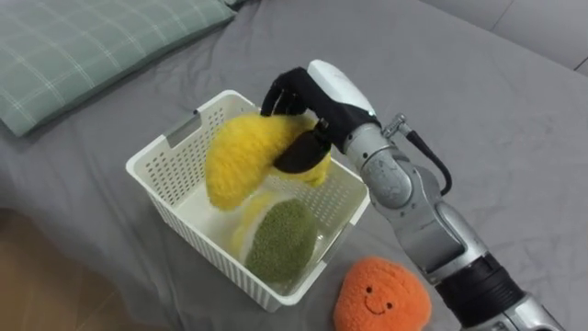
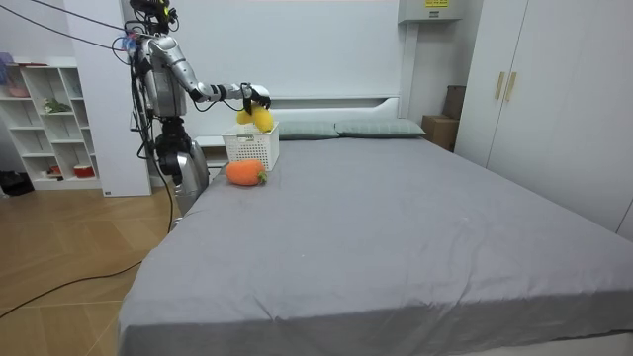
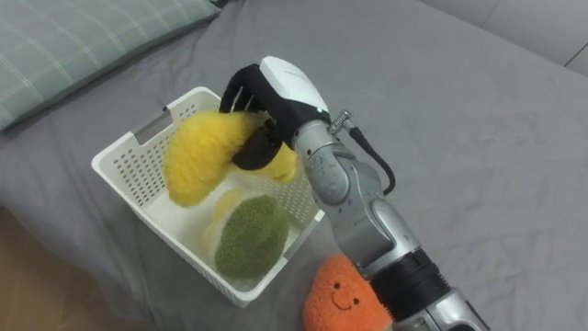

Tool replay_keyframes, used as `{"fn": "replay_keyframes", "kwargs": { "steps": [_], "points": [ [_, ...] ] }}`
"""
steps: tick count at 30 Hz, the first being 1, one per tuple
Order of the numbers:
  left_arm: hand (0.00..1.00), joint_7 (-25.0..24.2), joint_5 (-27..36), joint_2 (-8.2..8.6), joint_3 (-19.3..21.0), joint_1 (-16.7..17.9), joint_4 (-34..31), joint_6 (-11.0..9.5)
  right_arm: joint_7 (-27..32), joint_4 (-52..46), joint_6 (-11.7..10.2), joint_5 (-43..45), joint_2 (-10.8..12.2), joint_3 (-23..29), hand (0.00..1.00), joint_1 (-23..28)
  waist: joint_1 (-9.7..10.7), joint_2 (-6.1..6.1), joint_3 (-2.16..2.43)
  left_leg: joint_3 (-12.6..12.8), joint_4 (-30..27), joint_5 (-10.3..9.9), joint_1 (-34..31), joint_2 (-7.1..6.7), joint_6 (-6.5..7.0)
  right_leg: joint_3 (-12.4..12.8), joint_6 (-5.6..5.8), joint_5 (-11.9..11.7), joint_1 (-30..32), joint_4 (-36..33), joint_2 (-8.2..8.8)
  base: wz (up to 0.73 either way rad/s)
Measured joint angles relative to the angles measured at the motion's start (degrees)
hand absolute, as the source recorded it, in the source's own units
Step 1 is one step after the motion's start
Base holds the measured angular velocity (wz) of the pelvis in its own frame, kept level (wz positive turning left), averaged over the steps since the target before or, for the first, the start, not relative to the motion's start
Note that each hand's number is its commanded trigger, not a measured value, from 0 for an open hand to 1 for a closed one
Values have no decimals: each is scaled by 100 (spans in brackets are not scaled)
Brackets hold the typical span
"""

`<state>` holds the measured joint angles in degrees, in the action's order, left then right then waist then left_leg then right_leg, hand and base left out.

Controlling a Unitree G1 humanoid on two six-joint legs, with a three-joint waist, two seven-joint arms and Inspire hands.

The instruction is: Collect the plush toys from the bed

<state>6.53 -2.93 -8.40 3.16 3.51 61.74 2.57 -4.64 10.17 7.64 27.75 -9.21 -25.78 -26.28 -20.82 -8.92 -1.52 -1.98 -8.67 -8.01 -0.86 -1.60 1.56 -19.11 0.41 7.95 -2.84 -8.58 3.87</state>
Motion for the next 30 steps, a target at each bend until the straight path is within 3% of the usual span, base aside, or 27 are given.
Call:
{"fn": "replay_keyframes", "kwargs": {
  "steps": [23, 30],
  "points": [
    [0, -78, 1, -7, 9, -9, 3, 0, -43, -1, -14, 3, 1, 14, 0, 0, 30, -7, 11, -13, -74, 1, 1, -5, 0, 1, 0, 0, -18, -8, 5, 0],
    [0, -64, 5, 13, 72, 8, 12, -1, 85, 3, -137, -58, -69, 145, 0, 41, 52, 21, 7, -49, -92, 1, -10, -10, 0, -1, 0, 0, -23, -6, 5, 1]
  ]
}}
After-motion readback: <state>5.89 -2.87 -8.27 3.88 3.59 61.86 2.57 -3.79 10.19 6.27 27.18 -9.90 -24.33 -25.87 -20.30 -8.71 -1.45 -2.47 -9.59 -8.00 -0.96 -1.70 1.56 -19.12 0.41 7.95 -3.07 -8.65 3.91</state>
